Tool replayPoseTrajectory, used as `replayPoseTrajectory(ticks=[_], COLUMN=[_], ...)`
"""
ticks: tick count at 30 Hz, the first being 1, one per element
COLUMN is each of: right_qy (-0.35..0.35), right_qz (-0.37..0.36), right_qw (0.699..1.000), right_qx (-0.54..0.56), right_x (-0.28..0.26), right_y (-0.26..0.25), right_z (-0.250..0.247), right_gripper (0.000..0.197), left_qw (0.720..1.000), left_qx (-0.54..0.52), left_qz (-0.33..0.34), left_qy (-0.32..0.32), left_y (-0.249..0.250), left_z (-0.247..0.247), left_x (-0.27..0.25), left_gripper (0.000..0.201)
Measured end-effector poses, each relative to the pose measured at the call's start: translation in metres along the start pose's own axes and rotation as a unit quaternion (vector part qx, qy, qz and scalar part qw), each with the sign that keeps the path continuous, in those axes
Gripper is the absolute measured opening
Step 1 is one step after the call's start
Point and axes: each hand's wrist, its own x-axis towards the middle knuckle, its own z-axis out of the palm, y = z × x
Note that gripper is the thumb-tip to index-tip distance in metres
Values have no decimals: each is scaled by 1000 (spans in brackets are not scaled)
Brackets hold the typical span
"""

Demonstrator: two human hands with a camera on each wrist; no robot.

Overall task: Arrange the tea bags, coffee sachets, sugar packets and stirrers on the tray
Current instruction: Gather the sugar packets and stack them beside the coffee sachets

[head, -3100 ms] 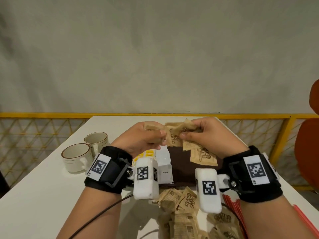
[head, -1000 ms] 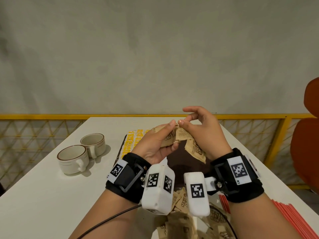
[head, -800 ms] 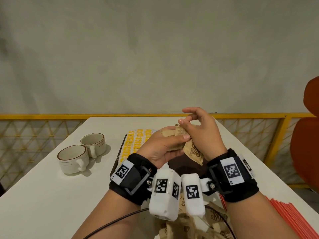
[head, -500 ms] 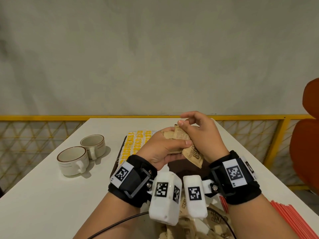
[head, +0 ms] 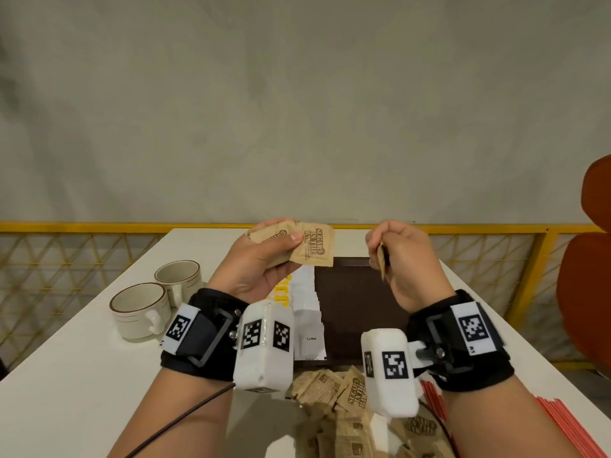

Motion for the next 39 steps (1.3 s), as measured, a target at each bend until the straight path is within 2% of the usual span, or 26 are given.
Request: replayPoseTrajectory(ticks=[2,4,5,7,10,12,14,16,19,21,24,25,28,32,37,39], right_qy=[-26,-83,-110,-119,-69,-62,-96,-115,-89,-68,-54,-51,-49,-78,-153,-168], right_qz=[19,23,20,7,-35,-60,-88,-101,-120,-142,-156,-153,-130,-42,-45,-61], right_qw=[999,993,990,991,995,993,984,973,969,965,960,962,973,995,987,984], right_qx=[-32,-82,-85,-65,-66,-84,-122,-175,-199,-212,-227,-223,-184,-38,10,-10], right_x=[-3,-11,-14,-16,-13,-11,-11,-14,-13,-12,-12,-11,-12,-12,-17,-18], right_y=[0,-2,-3,-1,-2,-4,-5,-6,-4,-4,-3,-3,-5,-16,-20,-22], right_z=[7,17,21,25,22,17,15,17,18,18,19,19,20,16,8,7], right_gripper=[34,9,6,19,17,21,21,16,11,10,16,18,18,45,48,40], left_qw=[1000,1000,1000,999,998,995,992,989,985,987,991,991,995,994,994,994], left_qx=[-15,-24,-23,-23,-41,-32,-6,5,-14,-8,-22,-30,-32,-45,-66,-52], left_qz=[9,17,19,18,-24,-80,-124,-147,-164,-146,-94,-84,-73,-92,-87,-91], left_qy=[4,4,6,14,42,39,11,-17,-46,-63,-93,-95,-68,-32,-25,-27], left_y=[-1,-4,-6,-10,-12,-12,-13,-15,-16,-15,-17,-17,-17,-11,-8,-7], left_z=[1,4,5,9,12,13,16,19,24,29,32,33,31,27,24,23], left_x=[1,2,2,3,4,3,1,1,0,-4,-11,-12,-10,-8,-7,-8], left_gripper=[23,34,35,29,21,34,51,64,72,64,28,23,26,20,21,21])
